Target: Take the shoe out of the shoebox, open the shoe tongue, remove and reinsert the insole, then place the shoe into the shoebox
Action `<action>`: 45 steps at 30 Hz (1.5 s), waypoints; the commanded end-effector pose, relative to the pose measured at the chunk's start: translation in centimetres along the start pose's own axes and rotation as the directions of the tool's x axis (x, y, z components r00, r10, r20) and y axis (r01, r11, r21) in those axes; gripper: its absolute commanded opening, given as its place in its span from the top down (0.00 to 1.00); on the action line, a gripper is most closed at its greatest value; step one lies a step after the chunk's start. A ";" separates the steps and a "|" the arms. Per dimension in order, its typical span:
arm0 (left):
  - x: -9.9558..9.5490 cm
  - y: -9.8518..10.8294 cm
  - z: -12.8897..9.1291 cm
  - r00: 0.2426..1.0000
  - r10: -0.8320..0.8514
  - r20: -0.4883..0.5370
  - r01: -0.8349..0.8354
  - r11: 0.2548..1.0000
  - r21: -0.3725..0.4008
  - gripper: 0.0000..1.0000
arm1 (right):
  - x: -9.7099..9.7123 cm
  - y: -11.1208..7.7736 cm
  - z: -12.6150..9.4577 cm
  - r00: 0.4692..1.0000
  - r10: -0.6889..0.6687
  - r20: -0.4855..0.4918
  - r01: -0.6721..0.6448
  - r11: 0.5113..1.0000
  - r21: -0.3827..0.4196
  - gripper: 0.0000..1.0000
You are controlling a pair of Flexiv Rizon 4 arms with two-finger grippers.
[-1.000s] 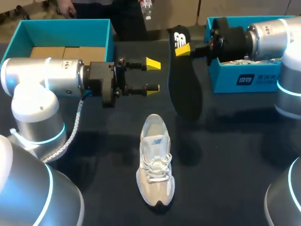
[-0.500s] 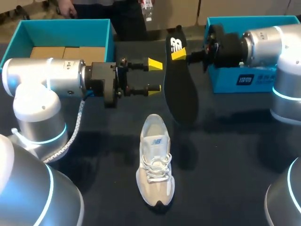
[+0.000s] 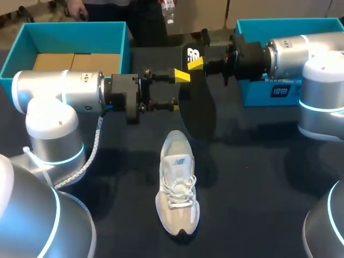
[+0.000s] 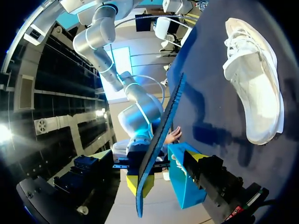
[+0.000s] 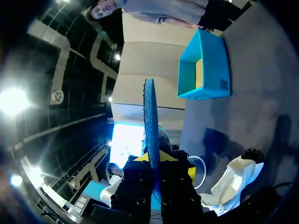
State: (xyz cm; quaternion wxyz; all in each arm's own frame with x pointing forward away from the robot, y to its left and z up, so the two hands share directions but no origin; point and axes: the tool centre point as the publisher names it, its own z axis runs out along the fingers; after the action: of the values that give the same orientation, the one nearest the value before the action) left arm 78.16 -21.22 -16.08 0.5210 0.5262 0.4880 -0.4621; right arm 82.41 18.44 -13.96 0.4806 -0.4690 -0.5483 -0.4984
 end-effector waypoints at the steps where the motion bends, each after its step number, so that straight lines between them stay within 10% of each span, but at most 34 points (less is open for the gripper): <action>1: 0.7 1.0 0.5 1.000 -0.015 0.014 0.015 1.000 -0.001 0.00 | 0.0 0.1 0.2 1.000 0.000 0.003 0.000 1.000 0.000 1.00; 10: 0.4 1.2 1.4 0.999 -0.023 0.032 0.023 1.000 -0.001 0.02 | 0.0 0.1 0.2 1.000 0.000 0.003 0.000 1.000 0.000 1.00; 19: 0.0 1.1 2.2 0.999 -0.020 0.043 0.020 1.000 0.006 0.51 | 0.0 0.1 0.2 1.000 0.000 0.003 0.000 1.000 0.000 1.00; 45: -1.1 0.3 2.7 0.998 0.042 0.038 -0.042 0.999 -0.004 0.75 | 0.0 0.1 0.2 1.000 0.000 0.003 0.000 1.000 0.000 1.00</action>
State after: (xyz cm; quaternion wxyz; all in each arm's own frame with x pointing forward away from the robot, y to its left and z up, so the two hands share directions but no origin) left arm 78.62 -23.68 -14.96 0.5380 0.5276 0.4657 -0.4640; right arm 82.43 18.42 -13.92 0.4803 -0.4690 -0.5488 -0.4981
